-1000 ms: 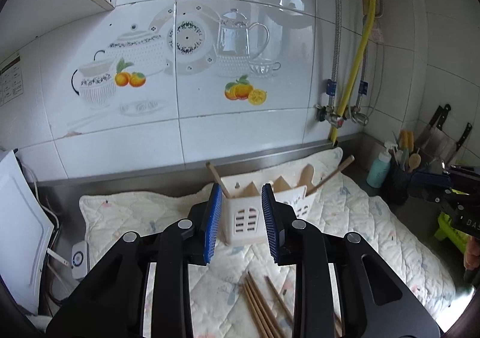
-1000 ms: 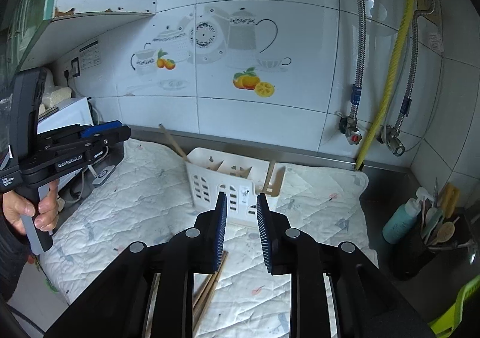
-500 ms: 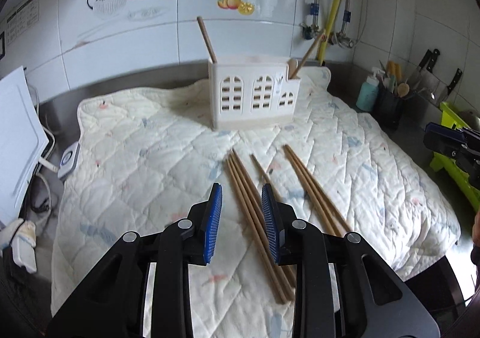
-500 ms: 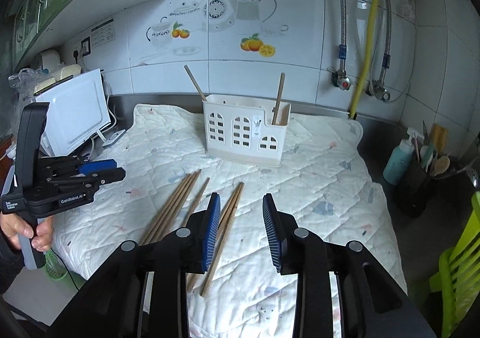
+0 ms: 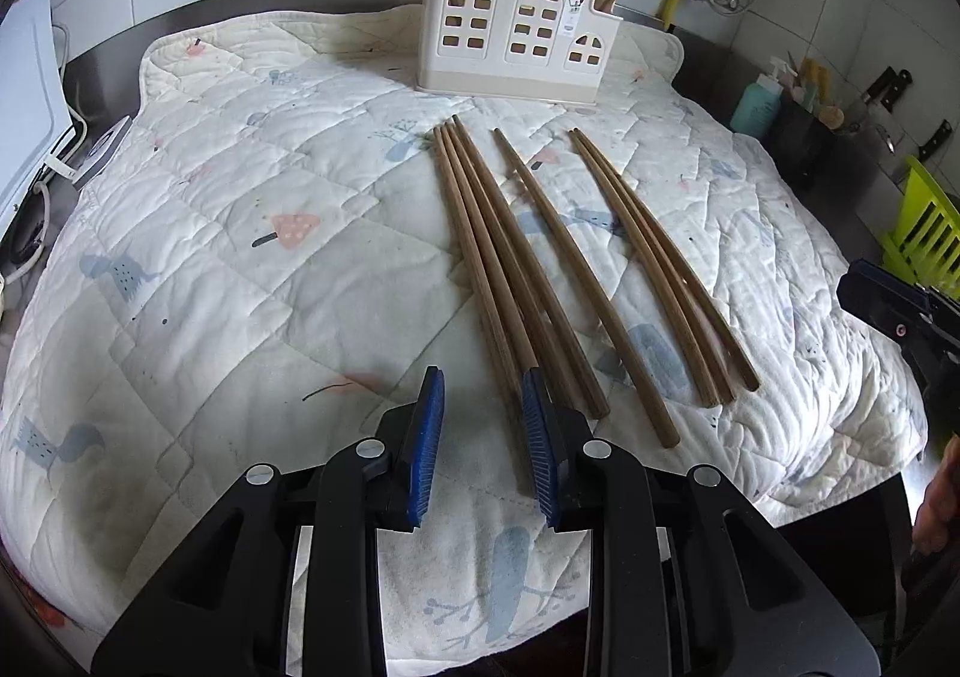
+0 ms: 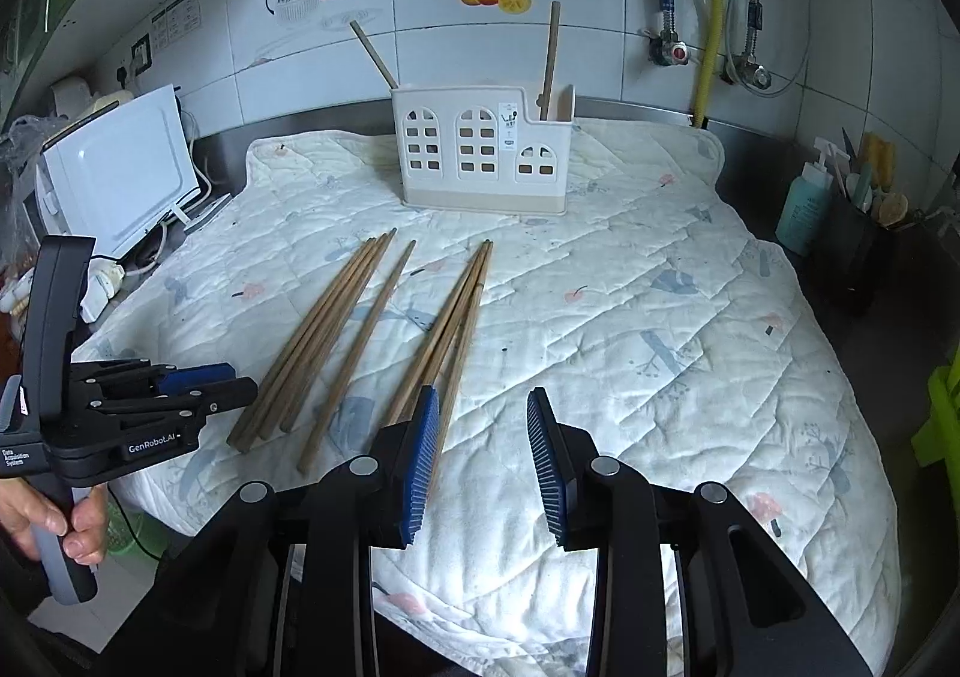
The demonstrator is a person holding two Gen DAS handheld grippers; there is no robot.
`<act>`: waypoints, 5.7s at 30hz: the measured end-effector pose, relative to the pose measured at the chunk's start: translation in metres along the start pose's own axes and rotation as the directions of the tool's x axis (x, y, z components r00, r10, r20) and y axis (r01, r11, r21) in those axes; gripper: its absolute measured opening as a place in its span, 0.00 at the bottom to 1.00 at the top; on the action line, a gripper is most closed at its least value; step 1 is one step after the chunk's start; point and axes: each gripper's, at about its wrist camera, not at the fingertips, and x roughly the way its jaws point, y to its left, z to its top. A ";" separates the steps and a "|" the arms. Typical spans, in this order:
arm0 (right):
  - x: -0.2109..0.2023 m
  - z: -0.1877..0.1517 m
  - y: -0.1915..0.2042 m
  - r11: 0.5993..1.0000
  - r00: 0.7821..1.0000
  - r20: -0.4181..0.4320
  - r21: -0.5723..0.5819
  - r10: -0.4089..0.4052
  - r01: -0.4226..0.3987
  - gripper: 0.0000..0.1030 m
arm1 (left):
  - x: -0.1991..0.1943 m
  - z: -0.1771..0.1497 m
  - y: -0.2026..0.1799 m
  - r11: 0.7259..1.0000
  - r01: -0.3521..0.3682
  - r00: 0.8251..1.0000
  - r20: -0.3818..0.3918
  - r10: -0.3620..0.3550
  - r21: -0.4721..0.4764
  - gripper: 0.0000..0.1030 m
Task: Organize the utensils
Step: 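Withdraw both open grippers from the holder back toward the chopsticks, then close the left gripper on a chopstick while the right gripper grasps another chopstick, then raise both chopsticks upright into the white holder while both grippers open to release, then move both open grippers away from the holder down to the remaining chopsticks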
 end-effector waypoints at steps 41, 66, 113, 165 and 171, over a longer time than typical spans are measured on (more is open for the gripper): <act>0.054 -0.018 0.007 0.997 0.996 -0.091 0.075 0.022 -0.015 0.08 | 0.020 0.012 0.015 1.000 -0.003 0.998 0.067 0.003 0.001 0.06; -0.009 0.105 -0.016 0.999 0.986 0.161 -0.002 0.051 -0.052 0.07 | -0.034 0.069 0.032 1.000 0.006 0.968 0.249 -0.013 0.028 0.05; 0.068 0.296 -0.097 1.000 0.991 0.132 0.004 0.023 -0.024 0.12 | -0.064 0.323 -0.019 0.990 -0.045 0.868 0.496 -0.028 0.134 0.04; 0.026 -0.001 0.004 0.987 0.991 -0.036 0.094 0.132 -0.128 0.28 | -0.035 0.041 0.005 0.998 -0.002 0.995 0.104 -0.005 0.066 0.40; 0.036 -0.013 0.011 0.984 0.986 -0.072 0.105 0.149 -0.141 0.28 | -0.014 0.013 0.003 0.999 0.032 0.999 0.015 -0.032 0.031 0.41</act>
